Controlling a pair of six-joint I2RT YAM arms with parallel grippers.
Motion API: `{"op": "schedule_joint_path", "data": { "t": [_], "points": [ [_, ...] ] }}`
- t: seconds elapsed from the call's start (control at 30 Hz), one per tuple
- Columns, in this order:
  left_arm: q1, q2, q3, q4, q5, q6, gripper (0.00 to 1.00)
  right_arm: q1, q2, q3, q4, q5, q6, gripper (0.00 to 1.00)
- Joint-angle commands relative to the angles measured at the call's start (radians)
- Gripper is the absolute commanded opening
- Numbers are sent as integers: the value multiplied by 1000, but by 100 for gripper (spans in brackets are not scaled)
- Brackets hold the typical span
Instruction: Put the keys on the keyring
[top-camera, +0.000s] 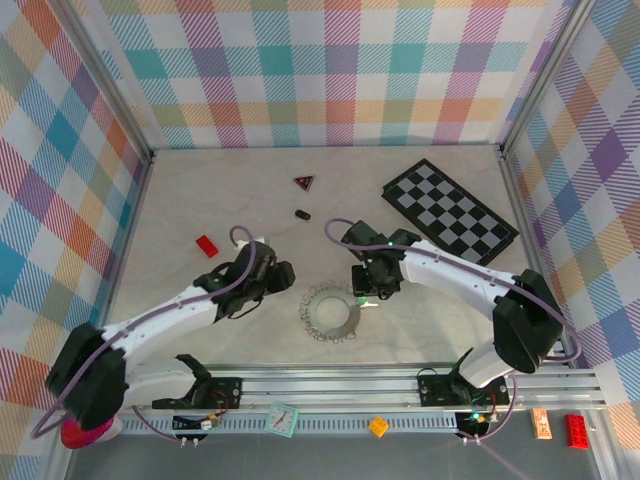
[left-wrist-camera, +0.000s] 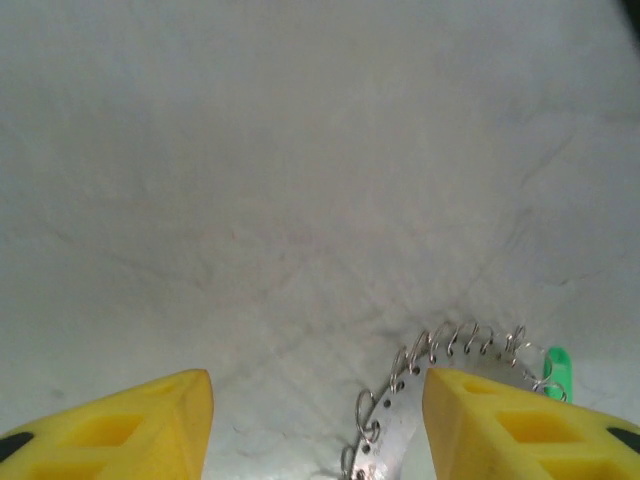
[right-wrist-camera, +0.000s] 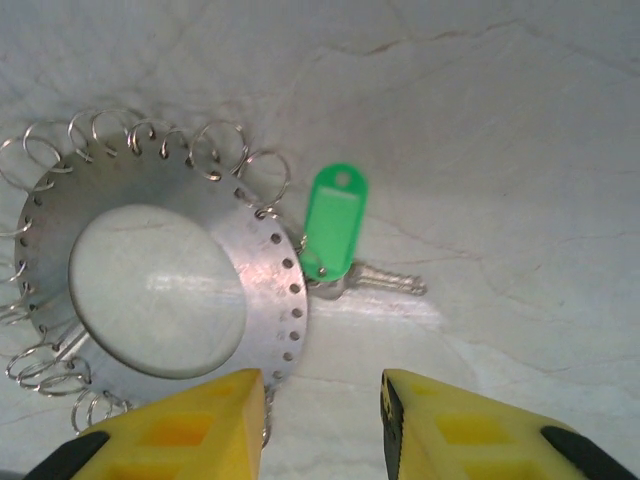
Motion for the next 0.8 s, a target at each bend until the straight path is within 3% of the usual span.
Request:
{"op": "schedule_joint_path", "data": {
  "t": [0.0, 0.13, 0.77],
  "points": [
    [8, 89, 63, -68, 161, -98, 53, -13, -39, -43, 45, -2, -44, 35],
    [8, 171, 88, -50, 247, -99, 49, -29, -57, -83, 76, -21, -50, 35],
    [8, 317, 73, 51, 360, -97, 33, -54, -54, -138, 146, -87, -49, 36]
  ]
}}
